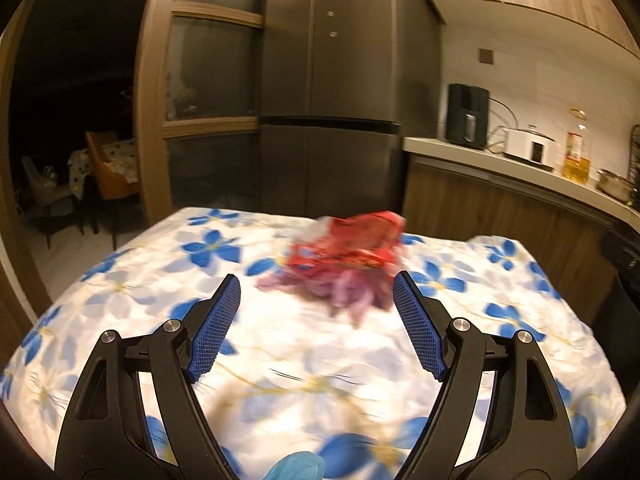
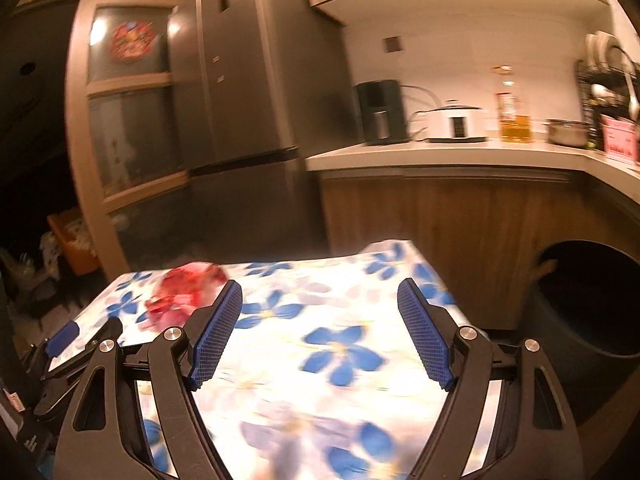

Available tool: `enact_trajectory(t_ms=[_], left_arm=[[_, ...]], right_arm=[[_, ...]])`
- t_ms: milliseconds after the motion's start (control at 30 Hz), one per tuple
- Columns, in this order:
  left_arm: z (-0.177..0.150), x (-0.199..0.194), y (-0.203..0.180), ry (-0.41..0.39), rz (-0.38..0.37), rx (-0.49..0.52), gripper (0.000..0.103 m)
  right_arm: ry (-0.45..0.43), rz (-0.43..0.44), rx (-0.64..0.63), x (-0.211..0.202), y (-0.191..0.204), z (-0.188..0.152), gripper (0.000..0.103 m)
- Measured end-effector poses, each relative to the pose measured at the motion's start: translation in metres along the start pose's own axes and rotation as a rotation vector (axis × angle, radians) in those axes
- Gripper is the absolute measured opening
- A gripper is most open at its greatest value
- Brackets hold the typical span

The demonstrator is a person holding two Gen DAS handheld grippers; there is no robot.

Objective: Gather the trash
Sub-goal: 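Move both open tools back over the red-white bag on the table, then grasp the red-white plastic bag with the right tool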

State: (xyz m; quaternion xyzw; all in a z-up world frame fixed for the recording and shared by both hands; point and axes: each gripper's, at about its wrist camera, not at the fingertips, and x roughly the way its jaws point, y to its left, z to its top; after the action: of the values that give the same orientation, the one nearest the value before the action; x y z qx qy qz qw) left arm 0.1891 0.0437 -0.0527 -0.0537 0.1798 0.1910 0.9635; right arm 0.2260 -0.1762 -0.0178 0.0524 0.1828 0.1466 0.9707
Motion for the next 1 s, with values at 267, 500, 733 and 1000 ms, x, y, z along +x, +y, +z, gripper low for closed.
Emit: enact_trajectory(t_ms=[267, 500, 733, 1000], left_arm=[[0.011, 0.007, 0.034, -0.035, 0.055, -0.030, 0.077], [0.014, 0.017, 0.054, -0.034, 0.077, -0.060, 0.077], [0.013, 0.026, 0.061, -0.019, 0.055, -0.070, 0.077], [0.010, 0.035, 0.062, 0.007, 0.026, -0.070, 0.077]], right_arm=[[0.054, 0.061, -0.045, 0.056, 0.060, -0.003, 0.078], [0.109, 0.079, -0.089, 0.100, 0.098, -0.012, 0.073], [0.154, 0.068, -0.075, 0.135, 0.108, -0.014, 0.062], [0.234, 0.089, -0.061, 0.158, 0.108, -0.024, 0.012]])
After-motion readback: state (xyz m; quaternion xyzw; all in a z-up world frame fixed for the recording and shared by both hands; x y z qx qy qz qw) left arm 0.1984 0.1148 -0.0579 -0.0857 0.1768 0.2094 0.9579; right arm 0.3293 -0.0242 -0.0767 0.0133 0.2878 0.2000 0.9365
